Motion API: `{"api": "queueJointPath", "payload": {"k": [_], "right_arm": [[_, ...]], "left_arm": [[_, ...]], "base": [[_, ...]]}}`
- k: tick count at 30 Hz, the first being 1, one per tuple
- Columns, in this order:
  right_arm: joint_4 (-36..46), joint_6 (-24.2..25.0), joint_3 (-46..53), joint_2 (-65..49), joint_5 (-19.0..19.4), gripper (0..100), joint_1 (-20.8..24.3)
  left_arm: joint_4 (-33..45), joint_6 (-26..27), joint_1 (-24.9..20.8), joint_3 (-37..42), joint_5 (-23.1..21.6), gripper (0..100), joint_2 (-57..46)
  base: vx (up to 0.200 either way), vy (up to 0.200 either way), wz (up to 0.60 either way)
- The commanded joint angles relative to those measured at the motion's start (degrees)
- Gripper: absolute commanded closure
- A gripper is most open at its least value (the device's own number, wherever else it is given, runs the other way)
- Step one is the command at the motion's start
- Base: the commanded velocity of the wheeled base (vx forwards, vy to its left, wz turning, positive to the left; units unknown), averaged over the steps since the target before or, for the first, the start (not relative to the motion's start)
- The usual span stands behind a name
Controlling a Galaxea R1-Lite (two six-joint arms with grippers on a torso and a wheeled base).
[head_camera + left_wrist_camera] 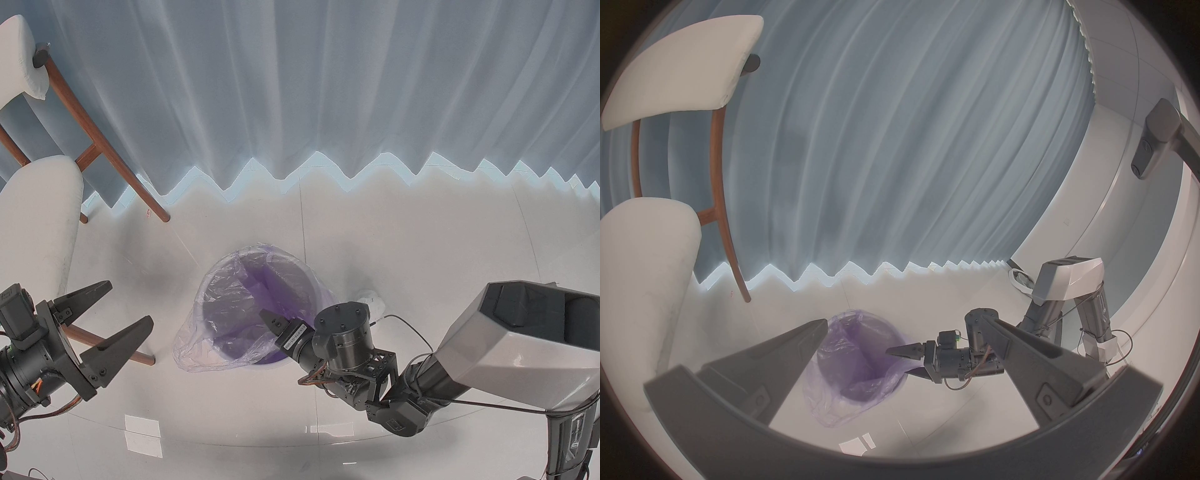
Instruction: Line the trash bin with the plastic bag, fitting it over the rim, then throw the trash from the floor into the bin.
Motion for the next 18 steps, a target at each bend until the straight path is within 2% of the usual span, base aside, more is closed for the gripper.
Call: {"api": "queueJointPath", "payload": {"k": [1,3,4,8,18], "right_arm": [[0.2,0.0,-1.5,1.2,0.0,0,-1.2],[0.6,0.0,-1.7,0.9,0.0,0,-1.1],[0.8,0.1,-1.7,0.8,0.0,100,-1.1],[1.2,0.1,0.2,0.0,0.0,100,-0.2],[0.2,-1.1,11.2,-0.6,-0.1,100,7.1]], "left_arm": [[0.0,0.0,-0.1,0.4,0.0,0,0.1],[0.1,0.1,-0.1,0.7,-0.1,0,0.1],[0.1,0.1,-0.1,0.7,0.0,0,0.1],[0.1,0.1,-0.1,0.8,-0.1,0,0.2],[0.2,0.2,-0.1,1.7,-0.1,0,0.2]], "base": [[0.000,0.000,0.00],[0.000,0.000,0.00],[0.000,0.000,0.00],[0.000,0.000,0.00],[0.000,0.000,0.00]]}}
